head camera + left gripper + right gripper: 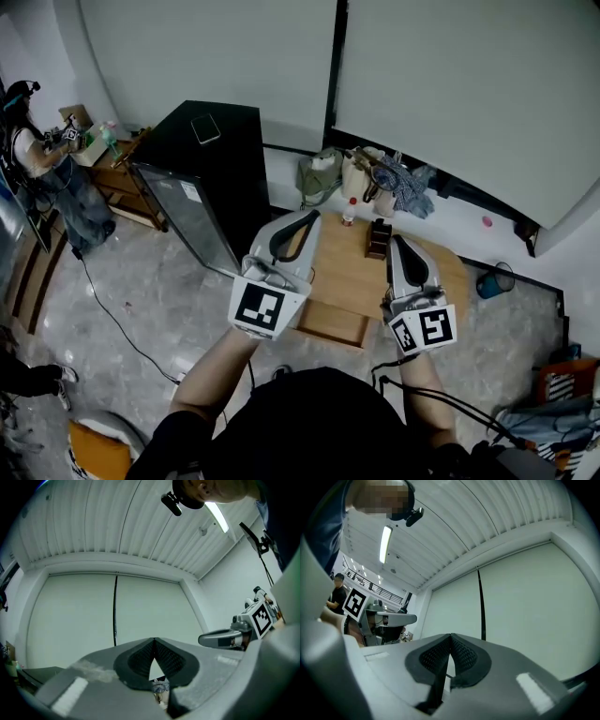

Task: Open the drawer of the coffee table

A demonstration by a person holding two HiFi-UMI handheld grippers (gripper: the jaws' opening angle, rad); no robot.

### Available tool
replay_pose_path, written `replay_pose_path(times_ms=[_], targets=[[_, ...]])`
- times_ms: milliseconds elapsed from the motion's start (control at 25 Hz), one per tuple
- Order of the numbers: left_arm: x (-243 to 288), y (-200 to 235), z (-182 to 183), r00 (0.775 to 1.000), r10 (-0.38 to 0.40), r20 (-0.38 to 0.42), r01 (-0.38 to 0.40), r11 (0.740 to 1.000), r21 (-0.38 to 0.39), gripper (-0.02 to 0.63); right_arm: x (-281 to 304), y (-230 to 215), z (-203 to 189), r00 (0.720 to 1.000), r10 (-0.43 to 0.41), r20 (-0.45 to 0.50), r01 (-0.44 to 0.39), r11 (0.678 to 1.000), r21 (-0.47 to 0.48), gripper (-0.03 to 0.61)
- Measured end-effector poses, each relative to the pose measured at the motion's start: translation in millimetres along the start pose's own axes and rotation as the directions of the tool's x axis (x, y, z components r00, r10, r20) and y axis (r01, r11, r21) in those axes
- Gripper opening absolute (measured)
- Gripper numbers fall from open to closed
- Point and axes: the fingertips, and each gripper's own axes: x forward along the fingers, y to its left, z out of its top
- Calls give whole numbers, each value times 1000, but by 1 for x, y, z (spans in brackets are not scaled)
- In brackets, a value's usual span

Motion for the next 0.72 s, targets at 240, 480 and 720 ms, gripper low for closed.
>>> replay_pose_path(times_ms=[240,480,720], targets=[[-3,-4,-10,1000,-6,-9,6,1000,13,2,-4,7,-5,999,9,-31,-9,1000,-9,2],[-3,-4,-14,1000,-3,-16,3,1000,-1,2,-4,9,-5,999,16,-41,-17,1000,-17,2],[-2,-5,-13,1000,-10,-8,10,1000,2,2,-3,11,-4,999,16,-39,-17,1000,-23,2]])
